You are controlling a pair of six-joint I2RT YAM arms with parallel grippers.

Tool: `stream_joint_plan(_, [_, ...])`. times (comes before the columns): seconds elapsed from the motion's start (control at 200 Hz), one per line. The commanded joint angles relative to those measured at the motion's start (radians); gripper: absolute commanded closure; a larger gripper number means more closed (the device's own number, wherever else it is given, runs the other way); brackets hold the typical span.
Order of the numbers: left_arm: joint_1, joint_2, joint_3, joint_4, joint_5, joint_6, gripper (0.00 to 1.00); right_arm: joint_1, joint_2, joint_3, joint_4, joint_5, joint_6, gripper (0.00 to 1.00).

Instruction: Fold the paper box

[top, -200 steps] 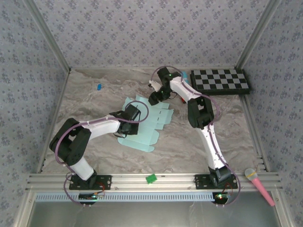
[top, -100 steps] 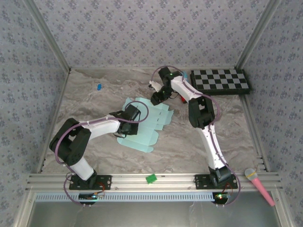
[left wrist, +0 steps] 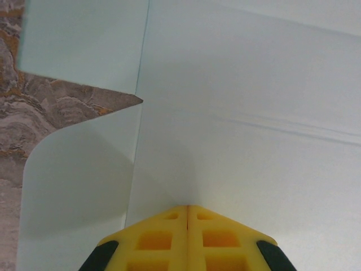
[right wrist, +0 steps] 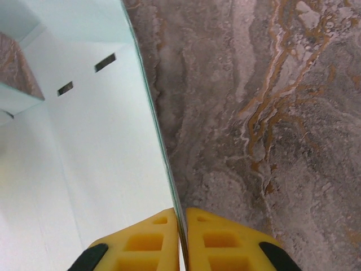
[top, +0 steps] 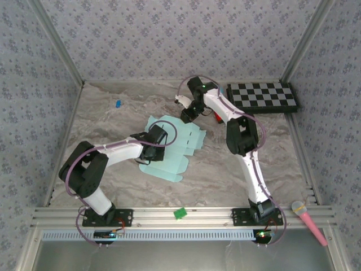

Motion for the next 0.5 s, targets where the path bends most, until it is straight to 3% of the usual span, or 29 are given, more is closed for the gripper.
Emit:
stream_joint_plan(0.0, [-0.006, -0.051, -0.038, -0.026, -0.024, -0.013, 0.96, 0.009, -0.094, -0.076, 0.059, 0.04, -0.059, 0.92])
stream_joint_plan(0.14, [-0.005, -0.147, -0.104, 0.036, -0.037, -0.047, 0.81, 0.01, -0.187, -0.2, 0.208, 0.069, -0.097, 0.96])
stream_joint_plan(0.315, [0.031, -0.211, -0.203, 0.123, 0.005, -0.109, 0.71, 0.022, -0.274, -0.297, 0.326, 0.11, -0.16, 0.97])
stream_joint_plan(0.435, [0.077, -0.214, -0.25, 0.186, 0.076, -0.143, 0.69, 0.037, -0.311, -0.34, 0.383, 0.15, -0.196, 0.97])
stream_joint_plan(0.495, [0.09, -0.211, -0.264, 0.206, 0.099, -0.159, 0.73, 0.045, -0.327, -0.355, 0.397, 0.168, -0.204, 0.97])
